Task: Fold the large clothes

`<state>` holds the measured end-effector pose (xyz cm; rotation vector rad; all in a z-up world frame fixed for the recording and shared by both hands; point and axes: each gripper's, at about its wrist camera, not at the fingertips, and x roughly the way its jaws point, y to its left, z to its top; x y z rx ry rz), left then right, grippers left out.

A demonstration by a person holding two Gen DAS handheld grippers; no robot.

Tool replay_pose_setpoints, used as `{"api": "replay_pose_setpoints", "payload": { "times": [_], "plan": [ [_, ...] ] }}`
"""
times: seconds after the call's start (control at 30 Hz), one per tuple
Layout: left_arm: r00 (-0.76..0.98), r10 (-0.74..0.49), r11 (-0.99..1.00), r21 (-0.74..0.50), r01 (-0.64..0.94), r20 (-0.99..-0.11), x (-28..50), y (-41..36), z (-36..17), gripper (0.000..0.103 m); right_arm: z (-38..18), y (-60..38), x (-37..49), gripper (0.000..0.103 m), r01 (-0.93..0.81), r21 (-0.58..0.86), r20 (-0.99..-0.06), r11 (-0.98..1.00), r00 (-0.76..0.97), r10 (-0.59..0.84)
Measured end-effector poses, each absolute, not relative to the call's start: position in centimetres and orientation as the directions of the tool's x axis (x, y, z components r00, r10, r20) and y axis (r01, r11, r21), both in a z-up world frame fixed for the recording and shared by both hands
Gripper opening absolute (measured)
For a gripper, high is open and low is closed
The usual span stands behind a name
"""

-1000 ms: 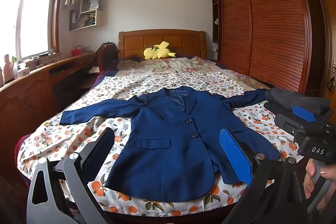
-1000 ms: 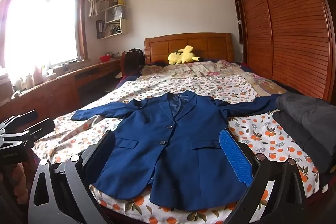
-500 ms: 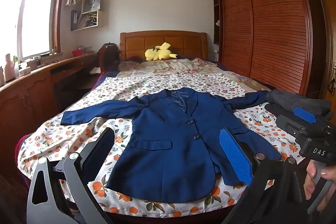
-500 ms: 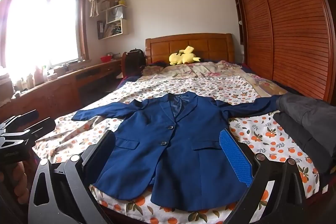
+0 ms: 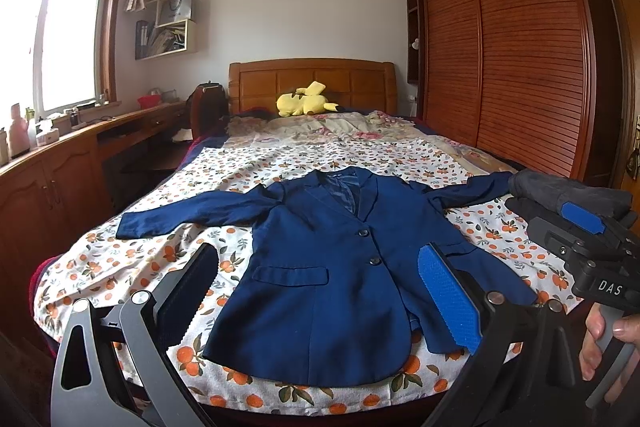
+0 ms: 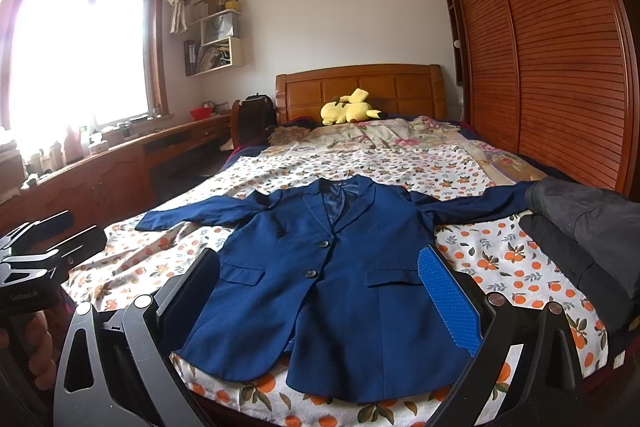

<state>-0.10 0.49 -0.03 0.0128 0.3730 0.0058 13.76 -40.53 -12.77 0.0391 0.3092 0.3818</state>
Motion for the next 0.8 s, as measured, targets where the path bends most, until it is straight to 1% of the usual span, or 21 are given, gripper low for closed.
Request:
{"api": "replay_pose_setpoints", "payload": {
  "times": [0.8],
  "plan": [
    [0.932, 0.013, 1.000, 0.023, -0.005, -0.362, -0.23, 0.02, -0.19, 0.101, -12.53, -40.58, 13.62, 0.096, -0.363, 0.097, -0.285, 0.927, 0.882, 0.376]
  ]
}}
